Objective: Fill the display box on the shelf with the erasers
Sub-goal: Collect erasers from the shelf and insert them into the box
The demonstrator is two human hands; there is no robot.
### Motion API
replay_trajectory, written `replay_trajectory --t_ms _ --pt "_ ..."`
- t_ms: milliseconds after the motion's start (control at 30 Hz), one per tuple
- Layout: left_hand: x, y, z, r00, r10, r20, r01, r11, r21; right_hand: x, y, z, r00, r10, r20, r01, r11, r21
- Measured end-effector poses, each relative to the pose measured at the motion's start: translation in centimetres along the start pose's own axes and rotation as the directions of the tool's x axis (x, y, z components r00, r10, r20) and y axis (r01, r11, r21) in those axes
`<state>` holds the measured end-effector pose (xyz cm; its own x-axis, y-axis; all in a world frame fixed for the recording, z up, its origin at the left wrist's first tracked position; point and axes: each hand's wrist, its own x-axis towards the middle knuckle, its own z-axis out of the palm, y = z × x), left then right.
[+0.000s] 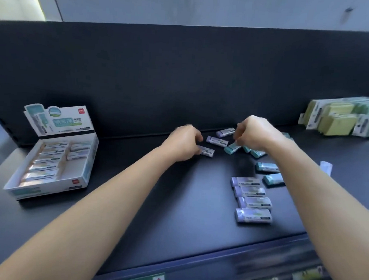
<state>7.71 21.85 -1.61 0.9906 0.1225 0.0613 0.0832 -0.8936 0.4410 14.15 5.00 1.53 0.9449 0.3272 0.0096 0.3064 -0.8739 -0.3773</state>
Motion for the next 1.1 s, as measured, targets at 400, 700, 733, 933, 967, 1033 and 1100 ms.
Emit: replay_trajectory --t_ms 400,700,733,933,967,1033,1100 --pt "-0.4 0.3 0.0 0.994 -0.096 0.048 0.092 0.992 0.09 3.2 -0.4 0.9 0.975 -0.112 0.191 0.142 0.979 -0.148" --pt "-1.3 1.9 -0.1 0.991 -0.124 0.052 0.125 0.992 -0.017 3.0 -0.9 0.3 0.969 -0.043 0.241 0.114 0.951 -0.287" --pt "-1.3 1.9 -0.2 0.991 -0.12 0.052 0.122 0.992 -0.028 3.0 -0.9 0.3 0.966 -0.042 0.253 0.114 0.954 -0.278" --pt "-1.8 1.1 -0.1 0.992 -0.116 0.044 0.119 0.989 -0.088 2.5 -1.1 0.9 0.959 -0.021 0.284 0.11 0.947 -0.301" --pt "-1.9 0.8 -0.1 0.99 -0.138 0.04 0.142 0.983 -0.113 2.4 -1.1 0.9 0.964 -0.007 0.265 0.091 0.947 -0.309" --pt "-2.2 0.6 -0.2 0.981 -0.188 0.049 0.192 0.976 -0.101 2.0 -1.1 0.8 0.974 0.027 0.223 0.049 0.943 -0.33" --pt "-2.5 0.4 -0.5 0.971 -0.233 0.06 0.236 0.97 -0.052 1.7 -1.2 0.8 0.98 0.051 0.194 0.021 0.935 -0.353"
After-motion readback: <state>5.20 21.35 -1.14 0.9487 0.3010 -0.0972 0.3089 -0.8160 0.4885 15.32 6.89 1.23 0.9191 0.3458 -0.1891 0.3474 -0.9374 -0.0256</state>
